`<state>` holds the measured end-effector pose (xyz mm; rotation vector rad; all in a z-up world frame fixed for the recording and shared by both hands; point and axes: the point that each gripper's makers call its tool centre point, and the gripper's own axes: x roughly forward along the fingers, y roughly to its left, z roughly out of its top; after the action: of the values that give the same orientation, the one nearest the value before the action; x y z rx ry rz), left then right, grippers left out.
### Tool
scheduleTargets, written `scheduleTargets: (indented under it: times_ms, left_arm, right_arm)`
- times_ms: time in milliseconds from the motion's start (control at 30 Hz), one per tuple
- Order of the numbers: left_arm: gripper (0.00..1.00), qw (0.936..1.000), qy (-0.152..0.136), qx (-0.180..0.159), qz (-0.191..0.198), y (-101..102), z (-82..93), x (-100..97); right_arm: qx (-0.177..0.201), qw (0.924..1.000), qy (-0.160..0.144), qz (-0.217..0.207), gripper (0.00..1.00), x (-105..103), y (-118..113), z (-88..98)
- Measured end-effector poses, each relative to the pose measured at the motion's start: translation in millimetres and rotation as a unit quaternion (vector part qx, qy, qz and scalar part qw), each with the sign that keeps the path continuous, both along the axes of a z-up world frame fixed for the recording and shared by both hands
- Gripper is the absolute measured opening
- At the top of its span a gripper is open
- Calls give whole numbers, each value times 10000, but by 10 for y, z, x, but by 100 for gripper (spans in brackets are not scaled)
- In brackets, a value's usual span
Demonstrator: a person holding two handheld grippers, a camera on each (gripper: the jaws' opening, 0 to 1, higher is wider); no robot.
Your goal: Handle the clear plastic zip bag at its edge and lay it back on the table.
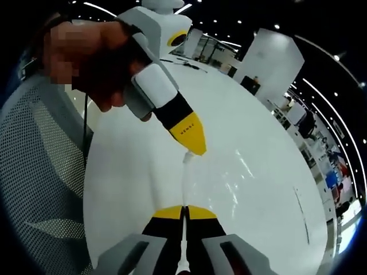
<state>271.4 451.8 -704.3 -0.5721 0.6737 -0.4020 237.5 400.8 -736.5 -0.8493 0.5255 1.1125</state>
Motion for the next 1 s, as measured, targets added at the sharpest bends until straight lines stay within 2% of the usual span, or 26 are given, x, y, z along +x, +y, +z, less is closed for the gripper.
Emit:
scheduleTargets:
  times_ms: [200,367,500,833,1000]
  left_arm:
    - [2,9997,-100,209,-108,-10,-18,-2]
    - [13,9977,-124,575,-329,-6,-66,-34]
    - [16,9953,-218,795,-512,-20,-24,-67]
    - [20,9836,-457,1445,-981,-64,25,-191]
    - [23,9760,-585,1753,-1155,-1,16,-184]
  right_arm:
    - [-28,10000,12,-2,0,-1,-16,-6]
    - [-56,10000,-12,-11,0,39,-46,8]
    - [-83,10000,-19,-16,0,59,-67,-7]
    - [-165,9999,-4,48,0,33,-104,-13]
    - [-211,9997,2,80,0,29,-114,-20]
